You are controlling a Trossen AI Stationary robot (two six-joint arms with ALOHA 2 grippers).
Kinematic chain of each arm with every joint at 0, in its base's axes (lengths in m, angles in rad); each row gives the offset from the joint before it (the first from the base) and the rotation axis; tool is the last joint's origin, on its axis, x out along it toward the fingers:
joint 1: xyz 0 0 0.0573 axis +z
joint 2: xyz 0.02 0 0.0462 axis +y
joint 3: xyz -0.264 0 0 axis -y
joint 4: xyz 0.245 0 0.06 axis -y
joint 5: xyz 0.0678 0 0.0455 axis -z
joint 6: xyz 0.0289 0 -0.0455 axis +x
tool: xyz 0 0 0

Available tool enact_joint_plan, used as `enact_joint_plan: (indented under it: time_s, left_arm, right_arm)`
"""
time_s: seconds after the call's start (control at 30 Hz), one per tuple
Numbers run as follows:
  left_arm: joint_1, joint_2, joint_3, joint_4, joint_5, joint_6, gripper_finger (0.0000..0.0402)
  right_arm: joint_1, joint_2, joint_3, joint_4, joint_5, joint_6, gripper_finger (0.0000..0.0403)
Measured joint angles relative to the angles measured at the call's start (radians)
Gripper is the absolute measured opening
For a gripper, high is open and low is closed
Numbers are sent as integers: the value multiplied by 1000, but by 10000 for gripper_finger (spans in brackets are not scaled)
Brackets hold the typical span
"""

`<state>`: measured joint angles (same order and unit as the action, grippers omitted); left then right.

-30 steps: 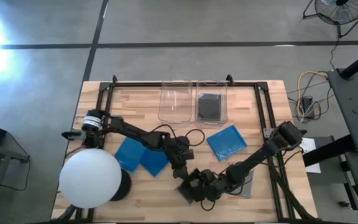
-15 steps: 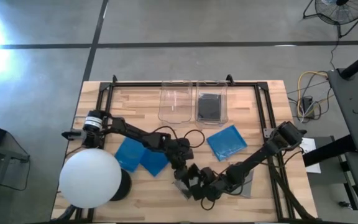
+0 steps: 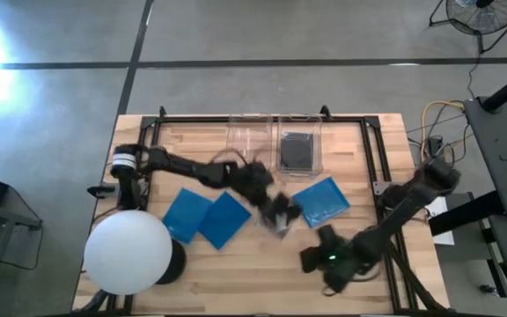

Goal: Pick & place jewel cases by type
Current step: Put the black CD case into the right transparent bin

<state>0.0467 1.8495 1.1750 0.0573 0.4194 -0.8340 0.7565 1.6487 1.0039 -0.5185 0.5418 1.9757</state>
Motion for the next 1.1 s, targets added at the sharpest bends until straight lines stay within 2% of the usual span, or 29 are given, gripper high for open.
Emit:
enact_joint_plan:
  time_s: [0.13, 0.2, 0.33, 0.43, 0.6, 0.8, 0.93, 1.1]
  left_arm:
    - [129, -53, 35, 54, -6, -88, 0]
    - [193, -56, 90, 93, -3, -110, 0]
    - [300, -20, 246, 39, -9, -103, 0]
    - [353, 52, 380, -93, -11, -77, 0]
    - [389, 225, 576, -171, -19, -97, 0]
    - [399, 383, 719, -270, -51, -170, 0]
    - [397, 415, 767, -383, -119, -110, 12]
    - [398, 410, 768, -419, -126, -56, 66]
  right_arm:
    - [67, -103, 0, -194, 51, 165, 189]
    - [87, -135, -1, -264, 55, 202, 189]
    - [91, -163, -7, -323, 61, 216, 189]
    - [79, -165, -14, -316, 65, 217, 189]
    - [71, -166, -27, -317, 63, 229, 189]
    - [71, -167, -28, -314, 56, 231, 189]
    - [71, -167, -28, -313, 56, 229, 189]
    - [71, -168, -32, -316, 53, 216, 189]
